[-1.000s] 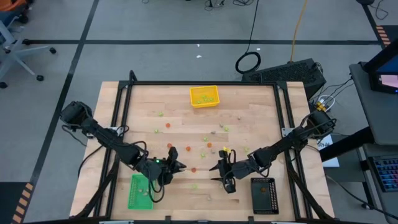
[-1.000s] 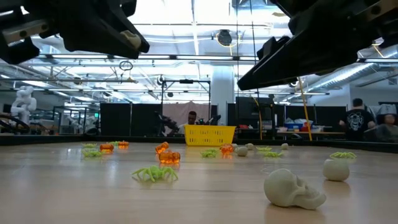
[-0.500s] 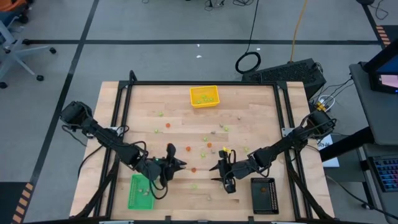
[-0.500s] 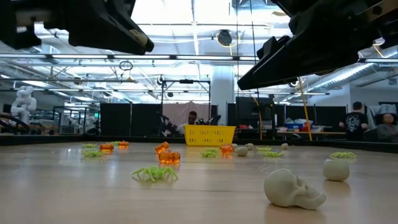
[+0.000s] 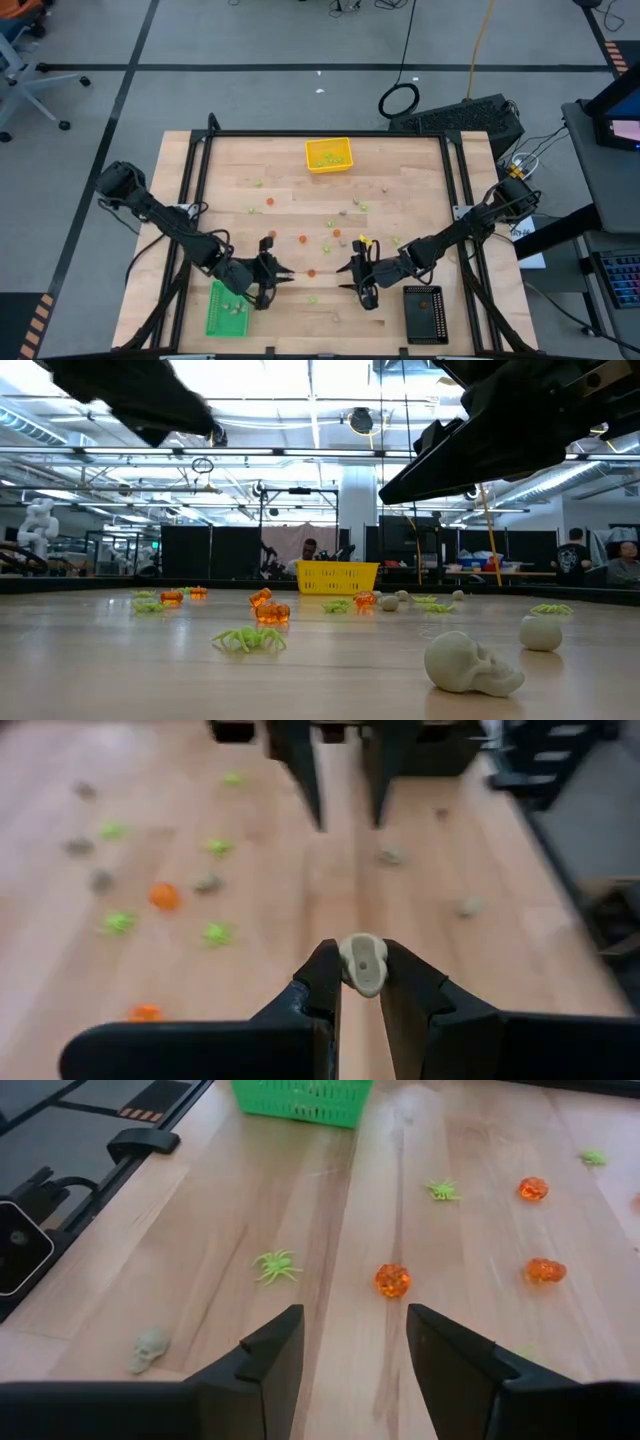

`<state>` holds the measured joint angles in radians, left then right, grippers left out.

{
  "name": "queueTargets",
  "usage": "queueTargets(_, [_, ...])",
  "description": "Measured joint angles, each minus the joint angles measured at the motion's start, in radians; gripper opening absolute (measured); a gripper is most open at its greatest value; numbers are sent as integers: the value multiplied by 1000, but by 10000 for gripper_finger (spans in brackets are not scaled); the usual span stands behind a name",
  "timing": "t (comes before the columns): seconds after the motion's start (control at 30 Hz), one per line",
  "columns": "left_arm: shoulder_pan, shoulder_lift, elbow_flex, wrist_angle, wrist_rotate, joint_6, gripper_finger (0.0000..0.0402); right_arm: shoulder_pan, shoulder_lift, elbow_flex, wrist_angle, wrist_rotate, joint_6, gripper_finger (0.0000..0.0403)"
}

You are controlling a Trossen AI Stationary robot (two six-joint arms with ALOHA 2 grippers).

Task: Sort Halloween decoration
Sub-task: Put the white skull toy into the green bin

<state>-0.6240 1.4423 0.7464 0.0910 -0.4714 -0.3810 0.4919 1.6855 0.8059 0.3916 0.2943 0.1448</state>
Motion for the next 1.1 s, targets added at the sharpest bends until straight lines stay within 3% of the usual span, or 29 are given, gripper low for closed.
queueTargets(0.13, [-43, -54, 9, -133, 52, -60, 43, 0, 0, 0, 0, -1, 17, 164])
queueTargets(0.33, [-139, -93, 116, -521, 61, -223, 43, 0, 0, 0, 0, -2, 24, 164])
queueTargets(0.47, [-197, -89, 162, -695, 128, -361, 43, -1, 0, 0, 0, 16, 15, 164])
queueTargets(0.7, [-284, -87, 163, -763, 241, -551, 43, -2, 0, 0, 0, 50, -9, 164])
queueTargets(1.1, [-328, 6, 163, -768, 364, -610, 45, -6, 0, 0, 0, 51, -8, 164])
